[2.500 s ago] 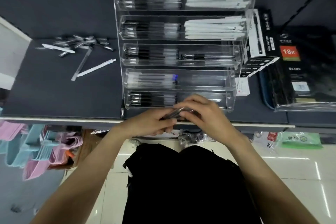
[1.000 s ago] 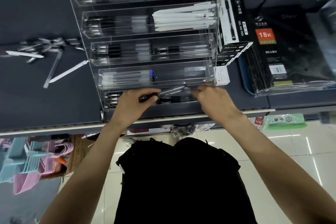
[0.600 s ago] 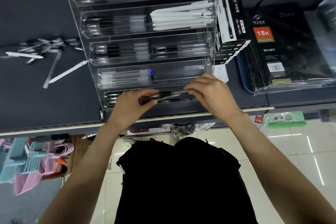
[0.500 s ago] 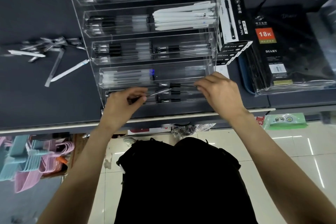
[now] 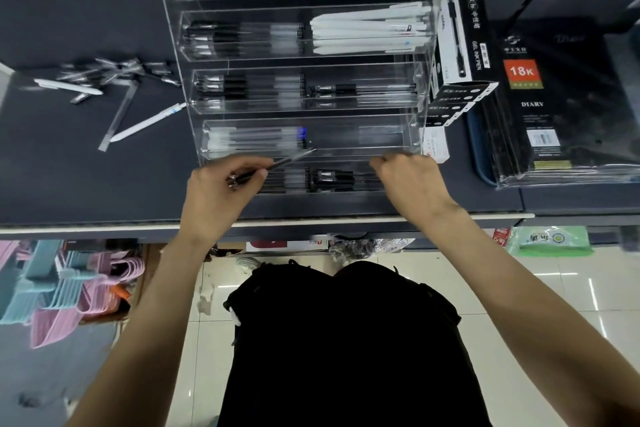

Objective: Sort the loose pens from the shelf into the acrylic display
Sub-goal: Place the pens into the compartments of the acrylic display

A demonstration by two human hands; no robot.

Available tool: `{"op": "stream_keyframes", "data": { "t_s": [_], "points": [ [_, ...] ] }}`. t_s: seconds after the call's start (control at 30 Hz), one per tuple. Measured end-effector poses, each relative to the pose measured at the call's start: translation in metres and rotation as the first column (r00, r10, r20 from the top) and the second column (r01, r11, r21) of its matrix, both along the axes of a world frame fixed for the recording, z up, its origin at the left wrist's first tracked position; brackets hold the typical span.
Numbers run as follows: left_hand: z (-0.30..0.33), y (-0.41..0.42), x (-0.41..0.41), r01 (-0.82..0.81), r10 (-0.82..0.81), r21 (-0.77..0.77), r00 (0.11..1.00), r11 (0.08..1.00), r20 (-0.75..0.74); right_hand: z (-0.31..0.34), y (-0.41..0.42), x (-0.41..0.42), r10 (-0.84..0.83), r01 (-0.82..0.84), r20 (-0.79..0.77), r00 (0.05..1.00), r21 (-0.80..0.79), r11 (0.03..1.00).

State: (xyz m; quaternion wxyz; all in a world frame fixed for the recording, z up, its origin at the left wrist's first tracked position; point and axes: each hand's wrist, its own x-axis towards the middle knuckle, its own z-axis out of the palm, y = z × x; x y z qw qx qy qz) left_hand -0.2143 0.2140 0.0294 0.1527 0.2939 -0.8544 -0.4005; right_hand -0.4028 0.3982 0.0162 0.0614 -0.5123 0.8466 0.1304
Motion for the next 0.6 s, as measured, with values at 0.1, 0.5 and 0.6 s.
{"op": "stream_keyframes", "data": {
  "t_s": [0.1, 0.5, 0.6],
  "points": [
    [0.000, 0.008, -0.012, 0.076, -0.077, -0.074, 0.997, 0.994, -0.012, -0.014, 0.002, 0.002, -0.016, 0.024, 0.119, 0.993, -0.072, 0.997],
    [-0.056, 0.064, -0.085, 0.215, -0.245, -0.547, 0.969, 0.809, 0.018, -0.030, 0.017, 0.022, -0.095, 0.110, 0.062, 0.994, -0.317, 0.942],
    [-0.065, 0.065, -0.086, 0.254, -0.290, -0.562, 0.957, 0.787, 0.026, -0.029, 0.018, 0.026, -0.091, 0.099, 0.039, 0.995, -0.311, 0.945]
  ]
}}
